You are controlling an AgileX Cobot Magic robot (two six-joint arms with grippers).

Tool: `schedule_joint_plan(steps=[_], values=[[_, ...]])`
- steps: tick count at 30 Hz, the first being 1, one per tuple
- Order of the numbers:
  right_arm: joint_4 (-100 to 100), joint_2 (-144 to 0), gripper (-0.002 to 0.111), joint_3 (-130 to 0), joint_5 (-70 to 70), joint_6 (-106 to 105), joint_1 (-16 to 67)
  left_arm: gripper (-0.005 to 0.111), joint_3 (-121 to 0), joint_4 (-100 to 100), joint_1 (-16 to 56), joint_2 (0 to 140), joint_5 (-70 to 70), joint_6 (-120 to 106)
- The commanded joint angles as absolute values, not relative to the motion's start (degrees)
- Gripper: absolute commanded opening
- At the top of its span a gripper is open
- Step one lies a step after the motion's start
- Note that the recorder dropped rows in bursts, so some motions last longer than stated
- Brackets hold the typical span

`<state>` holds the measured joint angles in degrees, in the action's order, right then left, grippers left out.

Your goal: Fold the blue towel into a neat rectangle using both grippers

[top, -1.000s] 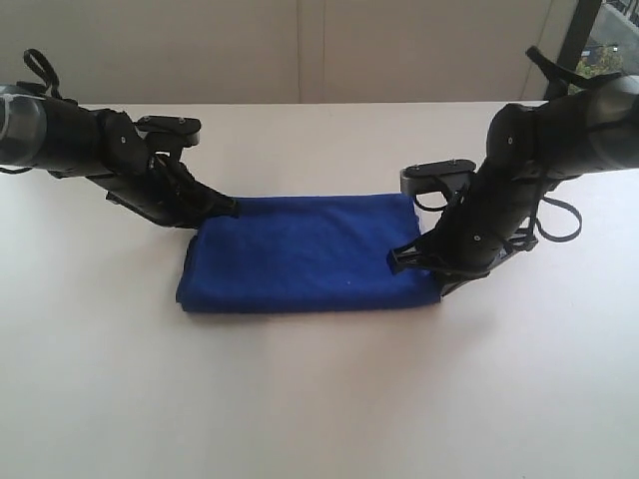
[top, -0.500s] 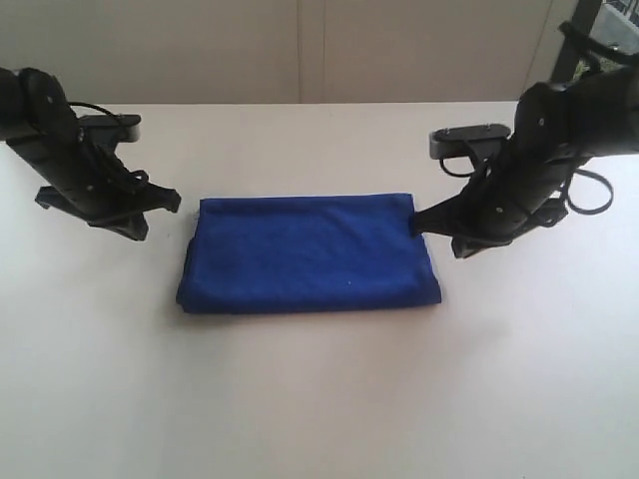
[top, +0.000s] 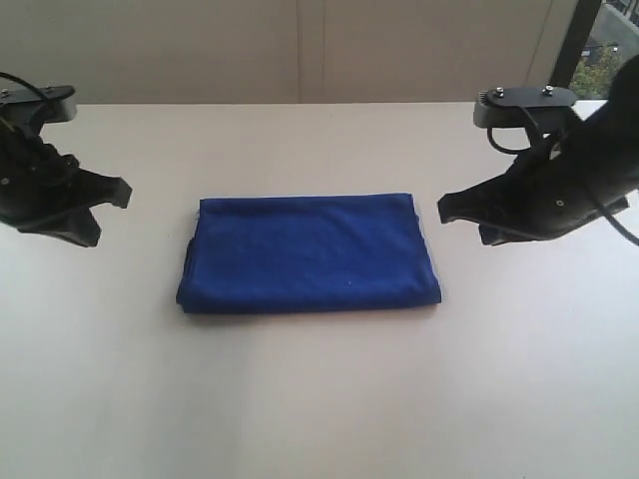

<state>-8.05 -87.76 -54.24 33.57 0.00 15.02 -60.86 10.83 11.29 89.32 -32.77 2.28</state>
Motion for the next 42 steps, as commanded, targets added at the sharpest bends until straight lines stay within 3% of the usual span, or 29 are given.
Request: schedule_joint_plan(steps=[1,13,27,42], values=[[-8.32,-79.13,0.0,-48.95,31.18,0.0,14.76,0.0,-53.41,11.95,11.04,78.5,-32.38,2.79],[-8.32,-54.18,0.0,-34.78,27.93,-0.4,14.86,0.0,-41.18,15.97,11.15,54.25,-31.41,-0.95],[-7.69,-23.4,0.0,-27.39,28.14,-3.71,14.86,0.0,-37.66,16.73,11.15,28.51,-33.36,-5.2],[-7.01,-18.34,0.0,-20.49,21.42,-5.2,14.86,0.0,-30.73,16.73,11.15,22.33,-27.12,-7.64]])
